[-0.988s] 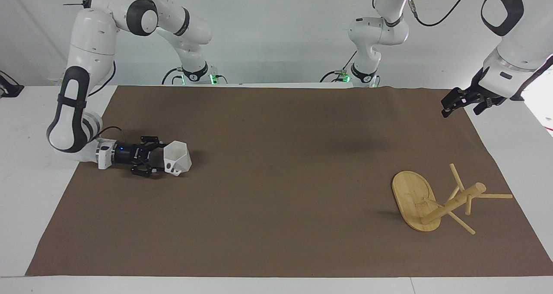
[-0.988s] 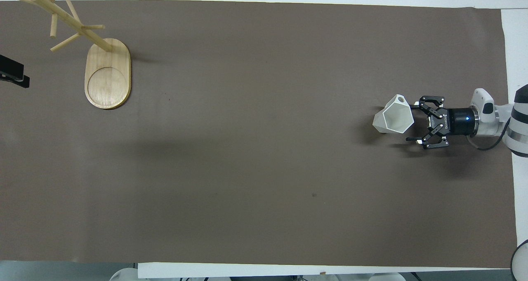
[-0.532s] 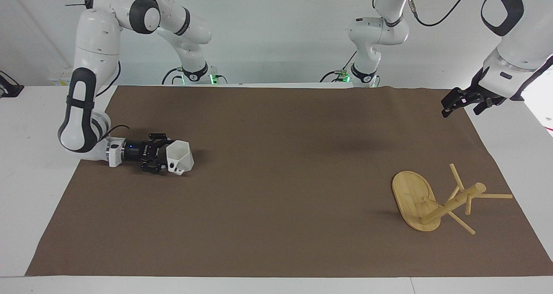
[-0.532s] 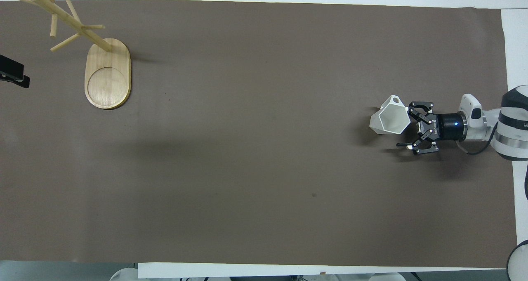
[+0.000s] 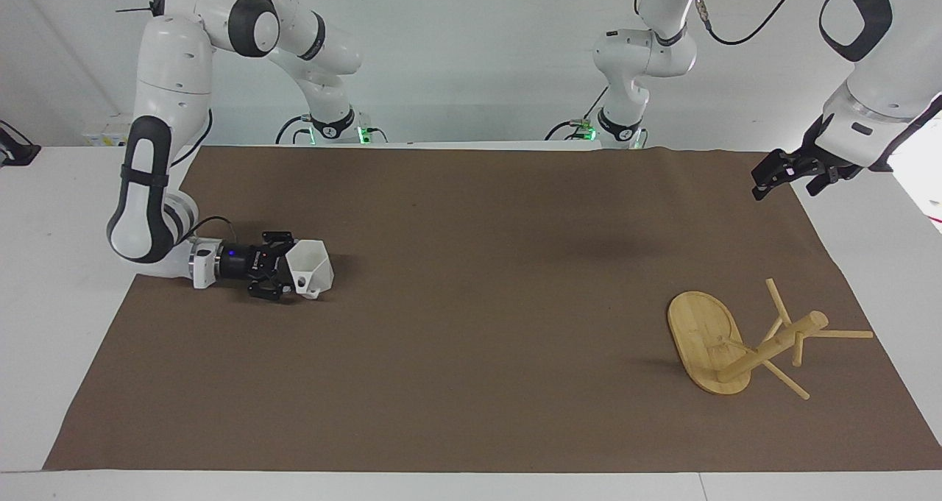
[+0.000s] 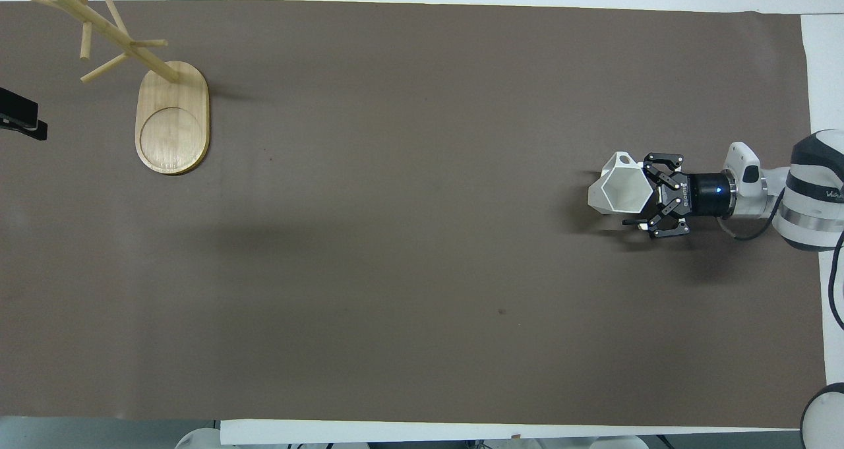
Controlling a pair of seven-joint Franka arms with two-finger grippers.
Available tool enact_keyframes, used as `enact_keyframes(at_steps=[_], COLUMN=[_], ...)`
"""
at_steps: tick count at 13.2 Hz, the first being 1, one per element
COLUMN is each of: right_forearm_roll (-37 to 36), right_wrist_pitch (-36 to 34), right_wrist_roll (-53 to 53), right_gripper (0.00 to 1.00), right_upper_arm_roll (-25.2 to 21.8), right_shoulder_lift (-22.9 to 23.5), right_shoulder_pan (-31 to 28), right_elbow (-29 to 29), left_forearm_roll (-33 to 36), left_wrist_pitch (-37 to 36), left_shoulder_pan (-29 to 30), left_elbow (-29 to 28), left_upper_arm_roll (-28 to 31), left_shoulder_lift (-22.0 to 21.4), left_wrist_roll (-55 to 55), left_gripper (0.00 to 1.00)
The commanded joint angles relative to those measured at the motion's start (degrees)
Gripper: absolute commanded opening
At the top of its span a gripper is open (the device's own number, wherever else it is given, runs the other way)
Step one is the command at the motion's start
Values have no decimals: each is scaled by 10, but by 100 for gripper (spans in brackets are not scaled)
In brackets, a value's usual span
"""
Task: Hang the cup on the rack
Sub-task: 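Close the right gripper on the white cup's body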
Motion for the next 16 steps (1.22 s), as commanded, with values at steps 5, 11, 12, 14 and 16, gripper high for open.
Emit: enact_keyframes(at_steps=[5, 11, 12, 14, 16], right_forearm_roll=[15, 33, 35, 38, 73], right_wrist_pitch=[10, 13, 15, 31, 50], right_wrist_roll=[-22, -18, -14, 19, 103], right_gripper=[100, 60, 43, 23, 21], right_upper_arm_roll=[0, 0, 0, 1, 1], right_shoulder_lift=[-13, -13, -13, -22, -55], right_shoulder_pan=[22, 45, 54, 71, 115], right_elbow=[-21, -22, -19, -4, 4], left_forearm_roll=[-5, -5, -5, -5, -4], left_wrist_pitch=[-6, -6, -6, -6, -6], left_shoulder_pan=[1, 1, 1, 1, 1], left_elbow=[-5, -5, -5, -5, -5], left_upper_arm_roll=[1, 1, 1, 1, 1], left_shoulder_lift=[-8, -8, -8, -8, -8], left_wrist_roll=[3, 3, 3, 3, 3], left_gripper=[100, 100, 100, 100, 100])
